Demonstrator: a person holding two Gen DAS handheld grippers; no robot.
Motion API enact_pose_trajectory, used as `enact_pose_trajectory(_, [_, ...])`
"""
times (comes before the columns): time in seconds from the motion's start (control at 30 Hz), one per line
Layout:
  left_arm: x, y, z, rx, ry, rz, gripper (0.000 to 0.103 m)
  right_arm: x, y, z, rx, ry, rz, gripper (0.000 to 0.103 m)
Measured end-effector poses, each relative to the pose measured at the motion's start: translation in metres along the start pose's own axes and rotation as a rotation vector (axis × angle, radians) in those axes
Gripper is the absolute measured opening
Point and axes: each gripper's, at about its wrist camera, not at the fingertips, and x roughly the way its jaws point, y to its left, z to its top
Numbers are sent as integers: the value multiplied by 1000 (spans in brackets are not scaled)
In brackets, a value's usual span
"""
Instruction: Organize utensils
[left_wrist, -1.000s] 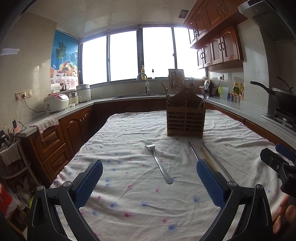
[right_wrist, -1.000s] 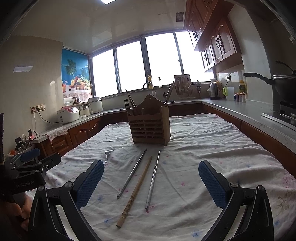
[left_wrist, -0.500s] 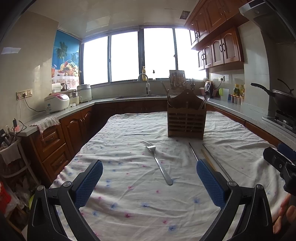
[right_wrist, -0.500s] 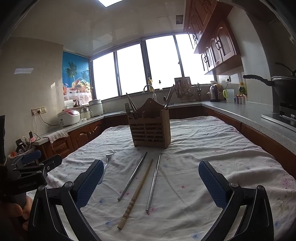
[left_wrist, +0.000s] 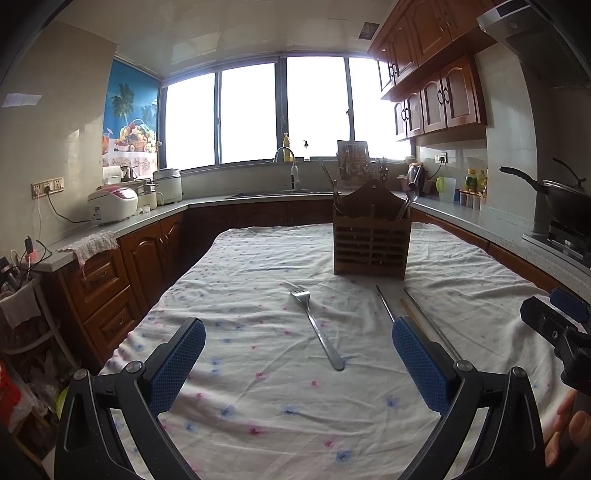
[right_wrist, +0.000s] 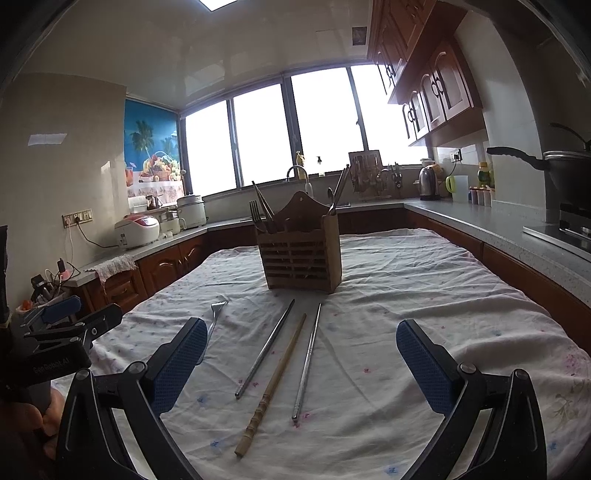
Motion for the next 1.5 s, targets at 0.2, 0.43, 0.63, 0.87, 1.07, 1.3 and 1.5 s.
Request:
enact_pose_trajectory(0.2, [1,-1,0,7,2,-3,102,0,0,0,0,2,1,103])
enact_pose_trajectory(0.43, [0,-3,-1,15,-7,0,102,2,0,-1,0,3,2,103])
enact_pose_trajectory(0.63, [-1,-4,-1,14,-8,-2,102,2,0,-1,-1,2,2,103])
enact_pose_trajectory(0.87, [-2,-3,0,10,-7,-10,102,2,0,-1,0,4,3,103])
enact_pose_trajectory(1.07, [-1,-5,0,10,-6,-12,102,3,1,0,-1,8,4,103])
enact_pose_trajectory(1.3, [0,-5,0,9,-5,-12,102,3,1,0,-2,7,4,103])
enact_pose_trajectory(1.5, [1,-6,-1,6,-3,-14,102,3,1,0,-1,7,5,103])
